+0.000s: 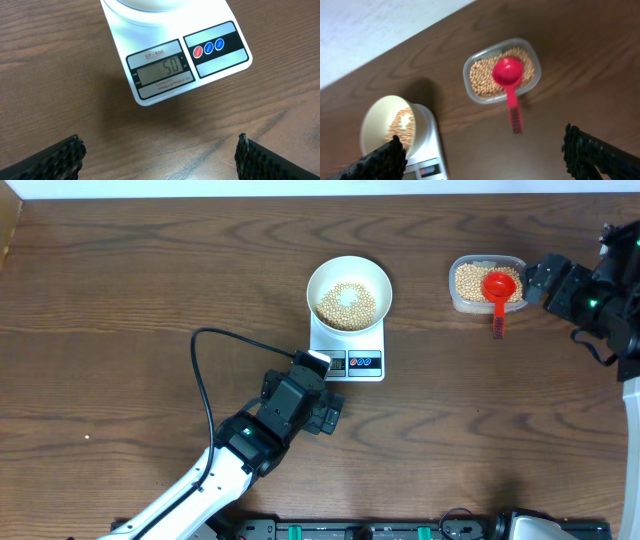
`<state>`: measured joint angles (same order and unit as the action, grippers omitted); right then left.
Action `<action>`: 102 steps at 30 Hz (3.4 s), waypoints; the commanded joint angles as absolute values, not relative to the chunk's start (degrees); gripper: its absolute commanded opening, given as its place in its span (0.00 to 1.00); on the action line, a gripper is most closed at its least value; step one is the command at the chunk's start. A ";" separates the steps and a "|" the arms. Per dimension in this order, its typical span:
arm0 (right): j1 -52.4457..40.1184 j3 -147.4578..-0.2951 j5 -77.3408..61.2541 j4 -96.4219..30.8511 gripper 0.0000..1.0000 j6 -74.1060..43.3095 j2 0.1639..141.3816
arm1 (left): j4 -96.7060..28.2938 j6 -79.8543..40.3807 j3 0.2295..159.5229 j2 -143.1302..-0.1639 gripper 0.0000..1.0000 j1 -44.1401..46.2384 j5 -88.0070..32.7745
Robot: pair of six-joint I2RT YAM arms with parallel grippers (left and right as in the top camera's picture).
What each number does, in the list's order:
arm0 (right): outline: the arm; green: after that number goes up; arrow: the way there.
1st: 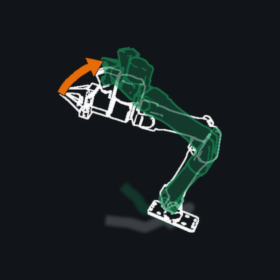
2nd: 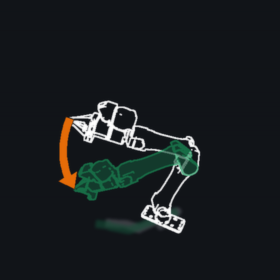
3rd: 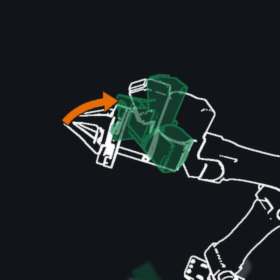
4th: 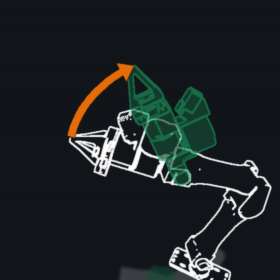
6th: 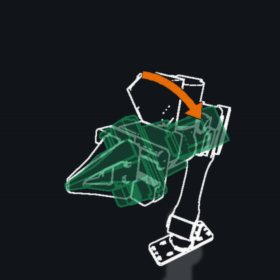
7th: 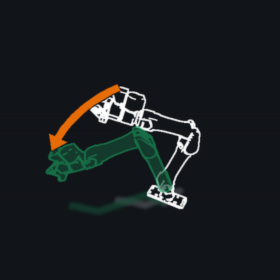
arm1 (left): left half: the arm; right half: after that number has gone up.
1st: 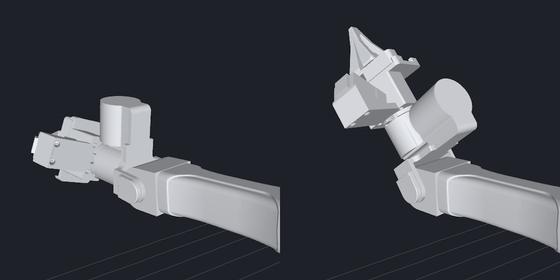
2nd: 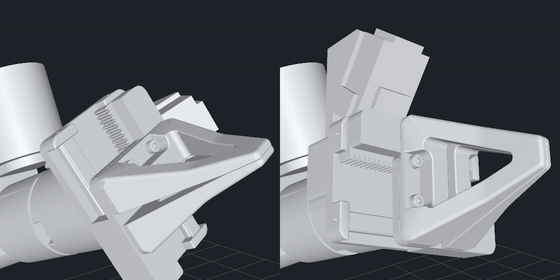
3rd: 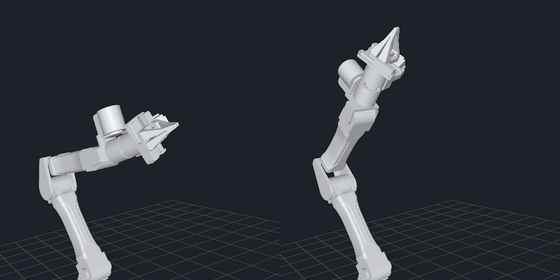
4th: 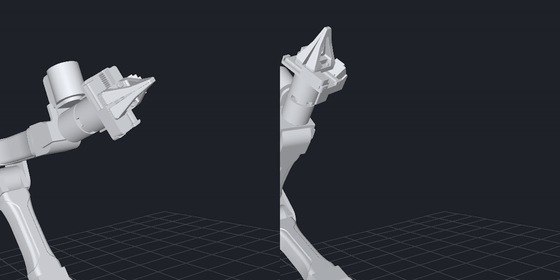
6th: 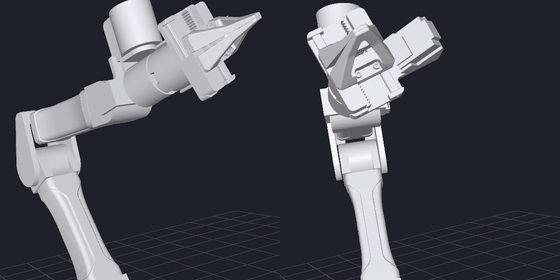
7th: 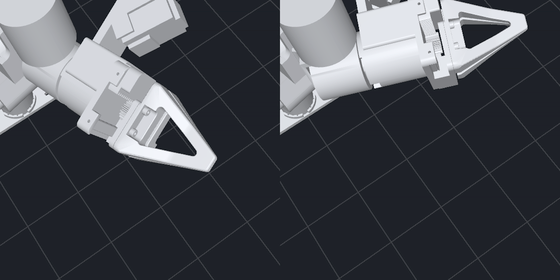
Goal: Scoop item into bowl and weigh 50g on scale
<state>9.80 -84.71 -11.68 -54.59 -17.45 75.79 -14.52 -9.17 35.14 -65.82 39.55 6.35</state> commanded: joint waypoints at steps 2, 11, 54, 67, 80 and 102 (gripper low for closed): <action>7.20 -84.53 -8.45 -52.90 0.99 -1.76 73.54 | -14.48 -8.84 34.72 -65.47 0.98 39.68 6.48; 2.52 -69.08 -6.61 -39.81 0.99 3.20 60.23 | -14.46 -8.84 34.72 -65.47 0.98 39.68 6.48; 1.15 -0.32 -10.20 -3.57 0.99 0.08 0.27 | -14.48 -8.86 34.72 -65.47 0.98 39.68 6.48; 1.17 -0.30 -10.63 -3.29 0.99 0.05 0.27 | -14.48 -8.84 34.72 -65.47 0.98 39.68 6.48; 1.17 -0.32 -10.66 -3.42 0.99 0.05 0.38 | -14.48 -8.84 34.72 -65.47 0.98 39.68 6.48; 1.17 -0.32 -10.66 -3.42 0.99 0.05 0.38 | -14.48 -8.86 34.72 -65.47 0.98 39.68 6.48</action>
<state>1.52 -0.51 -10.70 -3.33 0.64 0.82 -14.52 -9.15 35.05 -65.78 39.59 6.33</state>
